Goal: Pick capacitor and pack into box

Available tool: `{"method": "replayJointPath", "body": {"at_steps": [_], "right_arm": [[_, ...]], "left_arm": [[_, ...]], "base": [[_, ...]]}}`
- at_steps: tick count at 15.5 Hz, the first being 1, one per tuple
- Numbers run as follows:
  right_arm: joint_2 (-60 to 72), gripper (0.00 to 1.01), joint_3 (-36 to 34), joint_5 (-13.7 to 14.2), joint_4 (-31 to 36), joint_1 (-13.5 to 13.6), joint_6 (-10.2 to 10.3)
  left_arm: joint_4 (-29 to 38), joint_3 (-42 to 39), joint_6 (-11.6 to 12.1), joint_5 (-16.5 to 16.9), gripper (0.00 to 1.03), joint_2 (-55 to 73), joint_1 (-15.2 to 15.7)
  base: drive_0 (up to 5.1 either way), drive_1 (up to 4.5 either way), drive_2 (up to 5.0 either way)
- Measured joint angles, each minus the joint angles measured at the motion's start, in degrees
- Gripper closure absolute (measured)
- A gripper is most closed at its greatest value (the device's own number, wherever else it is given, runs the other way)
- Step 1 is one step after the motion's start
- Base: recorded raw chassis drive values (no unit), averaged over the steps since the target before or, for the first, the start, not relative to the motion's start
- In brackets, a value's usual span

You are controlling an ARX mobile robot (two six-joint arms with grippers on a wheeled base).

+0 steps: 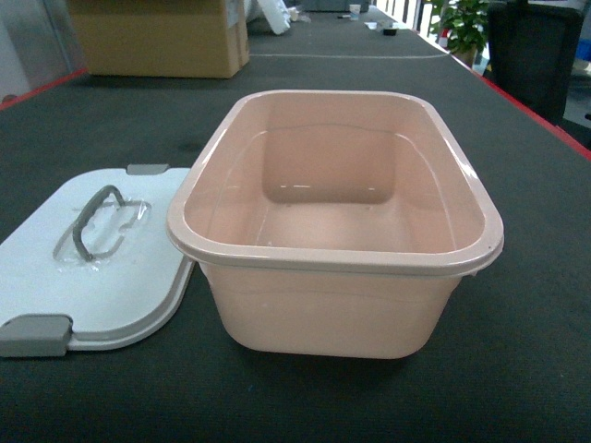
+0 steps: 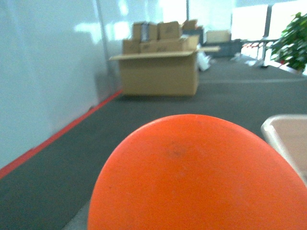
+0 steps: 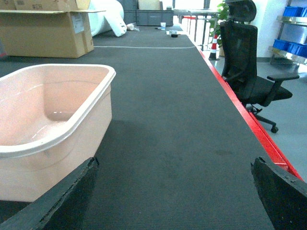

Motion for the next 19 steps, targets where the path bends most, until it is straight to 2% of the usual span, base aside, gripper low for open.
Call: {"method": "replayJointPath", "body": {"at_steps": [1,2,4,6,7,8,9,11,12,13,16,18,19], "right_arm": [[0.00,0.03,0.00,0.02,0.00,0.00,0.00],[0.00,0.03,0.00,0.04,-0.02,0.00,0.02],[0.00,0.03,0.00,0.02,0.02,0.00,0.02],[0.00,0.03,0.00,0.02,0.00,0.00,0.02],[0.00,0.03,0.00,0.02,0.00,0.00,0.00],[0.00,0.03,0.00,0.04,0.00,0.00,0.00],[0.00,0.03,0.00,0.02,-0.02,0.00,0.00],[0.00,0.03,0.00,0.02,0.02,0.00,0.00],[0.00,0.03,0.00,0.02,0.00,0.00,0.02],[0.00,0.03,0.00,0.02,0.00,0.00,0.00],[0.00,0.03,0.00,0.02,0.00,0.00,0.00],[0.00,0.03,0.00,0.02,0.00,0.00,0.00],[0.00,0.03,0.00,0.02,0.00,0.00,0.00]], "left_arm": [[6.64,9.75,0.11,1.49,0.60,11.89,-2.64],[7.43,16.37,0.33,1.73,0.60,19.47,-4.76],[3.98,28.59,-0.22,1.01,0.60,35.58,-10.08],[-0.39,39.45,-2.93,-0.15,0.60,49.72,-14.32],[-0.52,43.58,-4.81,-1.16,0.49,55.25,-16.15],[-0.61,44.00,-5.79,-1.92,0.35,56.17,-17.03],[-0.66,43.89,-6.14,-1.92,0.26,55.28,-16.81],[-1.07,41.97,-6.34,-1.46,0.10,51.01,-14.88],[-0.85,39.45,-6.14,-0.74,0.03,47.06,-12.70],[-0.63,36.87,-6.03,0.22,0.06,43.50,-10.32],[1.95,27.43,-4.66,6.25,0.05,34.60,0.66],[6.16,23.37,-3.96,9.07,0.05,36.65,6.91],[8.63,22.10,-3.83,11.32,0.05,41.75,11.06]], "base": [[0.0,0.00,0.0],[0.0,0.00,0.0],[0.0,0.00,0.0],[0.0,0.00,0.0],[0.0,0.00,0.0],[0.0,0.00,0.0],[0.0,0.00,0.0],[0.0,0.00,0.0],[0.0,0.00,0.0],[0.0,0.00,0.0],[0.0,0.00,0.0],[0.0,0.00,0.0],[0.0,0.00,0.0]]}}
